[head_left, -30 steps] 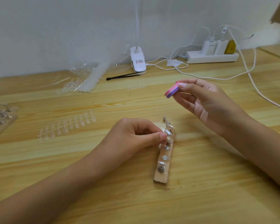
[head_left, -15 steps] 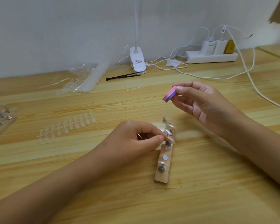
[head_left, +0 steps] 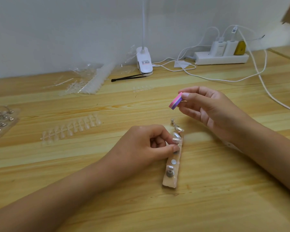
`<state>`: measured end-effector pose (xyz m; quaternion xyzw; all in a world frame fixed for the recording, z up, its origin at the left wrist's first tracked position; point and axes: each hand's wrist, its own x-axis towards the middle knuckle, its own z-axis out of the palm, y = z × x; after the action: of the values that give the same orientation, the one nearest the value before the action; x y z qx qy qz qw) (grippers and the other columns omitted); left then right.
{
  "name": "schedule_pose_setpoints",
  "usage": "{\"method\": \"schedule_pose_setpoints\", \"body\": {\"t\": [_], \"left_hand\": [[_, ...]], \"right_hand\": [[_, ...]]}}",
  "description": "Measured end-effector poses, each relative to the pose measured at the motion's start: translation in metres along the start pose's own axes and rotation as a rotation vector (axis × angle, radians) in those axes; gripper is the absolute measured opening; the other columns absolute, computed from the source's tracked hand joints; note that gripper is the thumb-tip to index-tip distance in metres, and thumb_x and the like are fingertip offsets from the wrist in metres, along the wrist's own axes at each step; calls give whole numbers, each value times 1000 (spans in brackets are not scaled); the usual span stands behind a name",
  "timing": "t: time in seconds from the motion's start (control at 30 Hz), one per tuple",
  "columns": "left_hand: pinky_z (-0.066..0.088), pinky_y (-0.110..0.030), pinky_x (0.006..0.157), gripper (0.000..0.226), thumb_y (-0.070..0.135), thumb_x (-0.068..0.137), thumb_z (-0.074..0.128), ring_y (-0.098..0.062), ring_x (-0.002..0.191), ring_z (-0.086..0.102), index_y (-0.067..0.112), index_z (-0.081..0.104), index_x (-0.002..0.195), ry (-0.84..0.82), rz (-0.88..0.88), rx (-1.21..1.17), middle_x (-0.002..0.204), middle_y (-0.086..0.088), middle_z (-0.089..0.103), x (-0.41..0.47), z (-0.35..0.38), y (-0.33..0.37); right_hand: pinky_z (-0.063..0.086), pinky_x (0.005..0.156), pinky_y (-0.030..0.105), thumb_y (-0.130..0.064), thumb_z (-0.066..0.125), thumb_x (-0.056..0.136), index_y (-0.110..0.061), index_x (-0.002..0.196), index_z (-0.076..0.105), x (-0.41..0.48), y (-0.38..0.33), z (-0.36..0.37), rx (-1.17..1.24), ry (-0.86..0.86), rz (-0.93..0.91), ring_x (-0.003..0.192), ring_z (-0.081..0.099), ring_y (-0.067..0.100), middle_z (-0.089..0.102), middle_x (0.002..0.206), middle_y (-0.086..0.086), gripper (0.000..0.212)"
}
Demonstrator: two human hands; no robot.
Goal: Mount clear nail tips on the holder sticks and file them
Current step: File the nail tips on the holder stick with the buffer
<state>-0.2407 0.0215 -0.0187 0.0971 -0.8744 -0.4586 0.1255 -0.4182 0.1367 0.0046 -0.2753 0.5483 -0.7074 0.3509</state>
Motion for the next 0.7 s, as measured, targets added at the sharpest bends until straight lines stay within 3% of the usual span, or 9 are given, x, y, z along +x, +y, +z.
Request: {"method": "schedule_pose_setpoints", "body": {"t": [0.3,0.4,0.53,0.7], "left_hand": [[39,-10,56,7,26,83,79,2,58,50,28,73,83,-141,-13,-37,64,15,59,2,-12,1],[43,-13,62,7,21,88,74,0,65,52,28,72,89,-315,-44,-52,73,9,64,5,-30,4],[40,-15,60,20,14,87,69,-4,59,46,29,69,100,-605,-63,-37,68,13,54,5,-39,10],[36,-17,58,11,26,87,75,-6,57,40,29,71,96,-589,-21,47,60,15,43,5,-31,9]], "right_hand": [[55,69,18,-18,71,76,-10,97,68,2,0,-3,-1,-4,-11,84,71,12,75,89,6,23],[55,69,18,-20,72,74,-12,96,68,3,-1,-5,6,-14,-16,85,71,12,75,89,5,24],[55,70,18,-20,73,74,-12,95,70,3,-1,-7,7,-16,-22,86,72,12,75,91,6,22],[55,70,18,-20,73,73,-12,96,69,4,-1,-7,-8,-9,-15,86,71,13,75,92,8,24]]}}
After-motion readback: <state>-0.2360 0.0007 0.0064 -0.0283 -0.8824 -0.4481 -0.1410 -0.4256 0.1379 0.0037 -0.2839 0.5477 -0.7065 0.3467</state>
